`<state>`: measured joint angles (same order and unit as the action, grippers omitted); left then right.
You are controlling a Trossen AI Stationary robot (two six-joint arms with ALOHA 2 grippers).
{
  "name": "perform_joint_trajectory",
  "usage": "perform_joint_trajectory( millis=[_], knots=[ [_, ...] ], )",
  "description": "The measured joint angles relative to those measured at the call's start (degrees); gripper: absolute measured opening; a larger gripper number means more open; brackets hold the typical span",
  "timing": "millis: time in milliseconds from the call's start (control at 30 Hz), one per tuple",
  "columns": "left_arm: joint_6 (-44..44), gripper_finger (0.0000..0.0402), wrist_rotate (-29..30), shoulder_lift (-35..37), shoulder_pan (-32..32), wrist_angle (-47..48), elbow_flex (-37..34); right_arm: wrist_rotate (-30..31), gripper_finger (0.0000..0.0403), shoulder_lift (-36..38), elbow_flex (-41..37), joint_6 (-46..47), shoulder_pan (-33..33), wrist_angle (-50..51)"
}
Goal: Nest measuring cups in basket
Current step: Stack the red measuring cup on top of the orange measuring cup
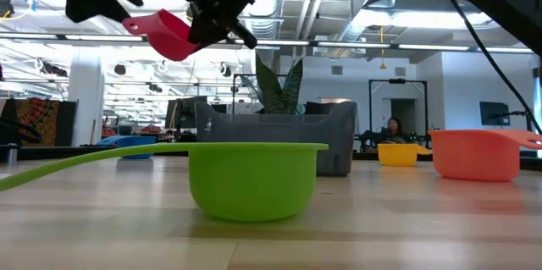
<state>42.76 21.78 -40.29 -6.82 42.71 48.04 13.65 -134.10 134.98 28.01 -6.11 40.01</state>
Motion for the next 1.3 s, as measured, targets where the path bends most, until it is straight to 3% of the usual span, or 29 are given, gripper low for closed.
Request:
perform_joint_trajectory(
  millis=[367, 500, 700, 900, 1067, 1300],
  knots=[
    [-2.33, 0.0192, -4.98, -7.21, 0.44, -5.95, -0.45, -0.27, 0.0027, 0.44, -0.01, 0.01, 0.06, 0.68],
    [-2.47, 0.0142, -4.67, -8.61, 0.88, -5.79, -0.45, -0.3, 0.0014, 1.54, 0.02, -0.04, 0.13, 0.58],
    [-3.22, 0.0015, -5.41, -8.65, 1.43, -7.93, -0.37, -0.02, 0.003, 4.35, -0.05, -1.59, -0.14, 2.79],
    [-4.12, 0.0003, -5.33, -8.13, 1.43, -14.46, -0.49, -1.05, 0.0043, 6.1, 0.05, -2.72, -0.15, 4.01],
    [-4.34, 0.0001, -2.75, -8.56, 1.41, -19.4, -0.51, -1.27, 0.0079, 8.09, 0.06, -5.13, -0.09, 5.47],
    [-4.73, 0.0001, 2.64, -9.44, 1.5, -22.34, -0.49, -2.86, 0.0184, 15.45, 0.04, -5.53, -0.62, 10.5]
  ],
)
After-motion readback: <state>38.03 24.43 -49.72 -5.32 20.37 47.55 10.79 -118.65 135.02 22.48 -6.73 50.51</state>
